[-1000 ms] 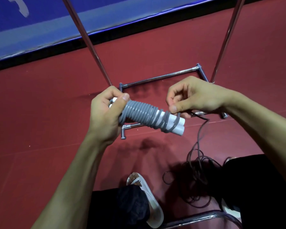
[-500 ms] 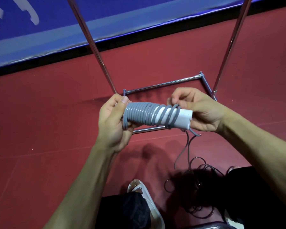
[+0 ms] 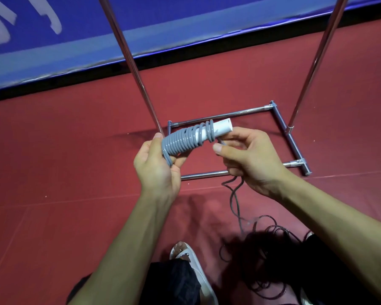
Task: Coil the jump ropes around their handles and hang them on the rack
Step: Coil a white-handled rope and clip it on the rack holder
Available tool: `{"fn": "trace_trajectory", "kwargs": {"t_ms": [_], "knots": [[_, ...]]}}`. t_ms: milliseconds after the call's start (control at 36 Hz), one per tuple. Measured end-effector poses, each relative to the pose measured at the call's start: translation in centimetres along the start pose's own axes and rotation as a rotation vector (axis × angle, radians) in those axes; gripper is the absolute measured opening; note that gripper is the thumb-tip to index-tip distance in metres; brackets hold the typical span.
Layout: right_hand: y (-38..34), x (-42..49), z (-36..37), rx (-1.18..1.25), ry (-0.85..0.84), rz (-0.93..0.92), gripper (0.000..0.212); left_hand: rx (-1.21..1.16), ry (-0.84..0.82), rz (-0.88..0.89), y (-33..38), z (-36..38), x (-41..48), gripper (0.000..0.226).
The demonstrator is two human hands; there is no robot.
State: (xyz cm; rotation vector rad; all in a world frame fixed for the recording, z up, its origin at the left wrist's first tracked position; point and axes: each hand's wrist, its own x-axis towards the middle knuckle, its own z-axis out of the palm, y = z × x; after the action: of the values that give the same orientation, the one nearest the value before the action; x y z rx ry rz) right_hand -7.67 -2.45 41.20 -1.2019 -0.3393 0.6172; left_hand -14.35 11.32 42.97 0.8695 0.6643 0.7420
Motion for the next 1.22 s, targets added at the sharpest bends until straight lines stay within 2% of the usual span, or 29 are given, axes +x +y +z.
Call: {"fn": "trace_trajectory", "kwargs": {"t_ms": [56,139,194,306,361,500,583,667,750,806,917,972,1056,1111,1139,1222], "knots": [[0.1,0.1,0.2,-0.086,0.061,-0.025,0.004,0.036,0.022,0.028,-0.1,-0.1,0.2,0.028],[0.2,0.2,0.4,-0.255,0.128,-0.02,0.021,0.081,0.063,0.055,-0.3,-0.3,0.2,0.028],[0.2,0.1,0.6,-0.319,0.13,0.019,0.024,0.126,0.079,0.1,-0.4,-0.4,0.4,0.028],[0.1,-0.3,1.4,-0.099,0.112,0.284,0.025,0.28,0.096,0.236,-0.8,-0.7,1.1,0.031],[-0.4,-0.5,1.6,-0.008,0.111,0.358,0.018,0.356,0.095,0.297,-0.8,-0.9,1.6,0.03],[-1.5,-1.1,0.8,-0.077,0.04,0.408,0.025,0.588,0.107,0.474,0.2,-1.6,2.4,0.027],[-1.5,-1.5,0.2,-0.17,0.009,0.457,0.025,0.707,0.055,0.602,0.4,-2.0,2.4,0.03],[-1.6,-1.4,-0.1,-0.166,0.055,0.452,0.017,0.781,0.014,0.723,0.4,-1.9,2.0,0.029],[-1.9,-1.4,-0.2,-0.196,0.096,0.399,0.01,0.833,-0.018,0.766,0.4,-2.0,1.9,0.028],[-2.0,-1.4,-0.4,-0.357,0.075,0.356,0.015,0.857,-0.06,0.786,0.3,-2.1,1.7,0.027],[-2.0,-1.3,-1.5,-1.032,0.034,0.239,0.014,0.909,-0.145,0.859,0.1,-2.0,0.7,0.023],[-1.7,-1.3,-1.6,-1.269,0.065,0.143,0.015,0.942,-0.176,0.897,0.1,-1.9,0.4,0.021],[-1.2,-1.2,-1.7,-1.406,0.068,0.03,0.016,0.979,-0.218,0.898,-0.1,-1.8,0.4,0.022],[-1.5,-0.9,-2.1,-1.466,0.058,-0.001,0.008,0.994,-0.255,0.876,-0.2,-1.9,0.4,0.023],[-2.0,-0.7,-2.4,-1.472,0.046,-0.006,0.006,0.996,-0.274,0.864,-0.2,-2.0,0.3,0.023],[-3.2,-0.1,-3.0,-1.348,-0.076,0.027,0.021,0.985,-0.337,0.83,-0.1,-2.1,0.1,0.025]]}}
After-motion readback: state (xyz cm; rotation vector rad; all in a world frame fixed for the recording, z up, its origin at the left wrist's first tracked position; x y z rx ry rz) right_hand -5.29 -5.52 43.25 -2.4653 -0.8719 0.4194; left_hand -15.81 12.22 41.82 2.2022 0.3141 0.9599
